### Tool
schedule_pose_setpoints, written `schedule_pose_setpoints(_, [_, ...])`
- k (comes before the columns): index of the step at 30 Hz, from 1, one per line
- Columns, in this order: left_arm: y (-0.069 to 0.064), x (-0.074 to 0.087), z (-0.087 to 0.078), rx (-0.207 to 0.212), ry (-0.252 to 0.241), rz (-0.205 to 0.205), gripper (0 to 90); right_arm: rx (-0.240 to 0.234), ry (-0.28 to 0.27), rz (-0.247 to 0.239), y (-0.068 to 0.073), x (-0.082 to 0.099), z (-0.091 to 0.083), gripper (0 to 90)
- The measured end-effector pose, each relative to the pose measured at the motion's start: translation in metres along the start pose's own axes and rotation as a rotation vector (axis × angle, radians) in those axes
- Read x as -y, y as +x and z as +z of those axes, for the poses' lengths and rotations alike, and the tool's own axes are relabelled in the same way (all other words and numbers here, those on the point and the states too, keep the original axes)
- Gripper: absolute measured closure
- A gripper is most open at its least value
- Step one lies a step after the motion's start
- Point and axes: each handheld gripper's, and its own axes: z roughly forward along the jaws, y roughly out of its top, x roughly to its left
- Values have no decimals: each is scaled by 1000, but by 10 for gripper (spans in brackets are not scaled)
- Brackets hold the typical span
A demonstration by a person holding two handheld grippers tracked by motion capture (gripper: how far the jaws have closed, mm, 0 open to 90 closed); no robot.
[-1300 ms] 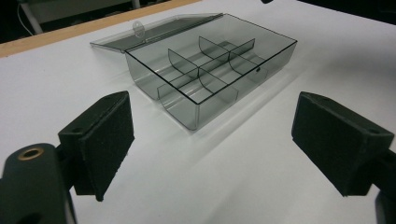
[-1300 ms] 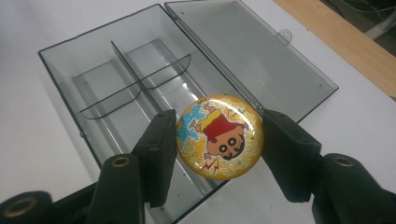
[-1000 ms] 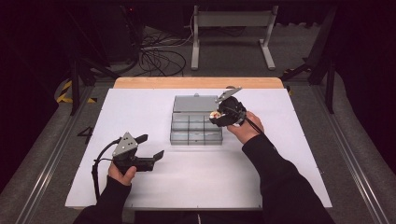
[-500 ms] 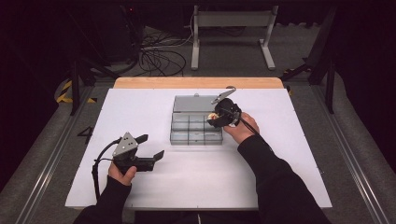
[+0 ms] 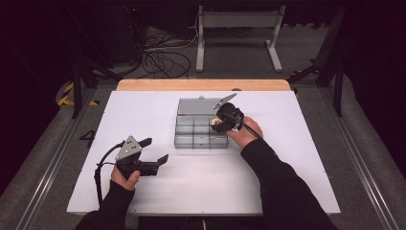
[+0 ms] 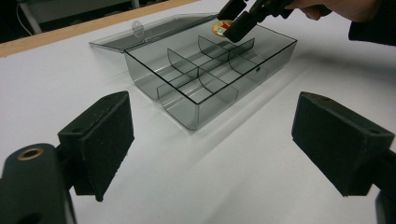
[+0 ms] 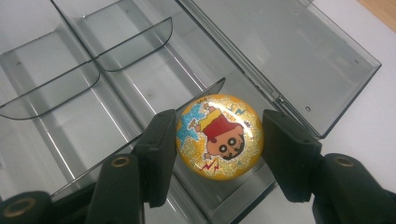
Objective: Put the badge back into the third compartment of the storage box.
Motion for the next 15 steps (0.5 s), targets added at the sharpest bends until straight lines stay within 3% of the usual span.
schedule_pose_setpoints(15, [0, 0, 1, 2, -1, 0, 135, 6, 17, -5, 1, 1, 6, 467])
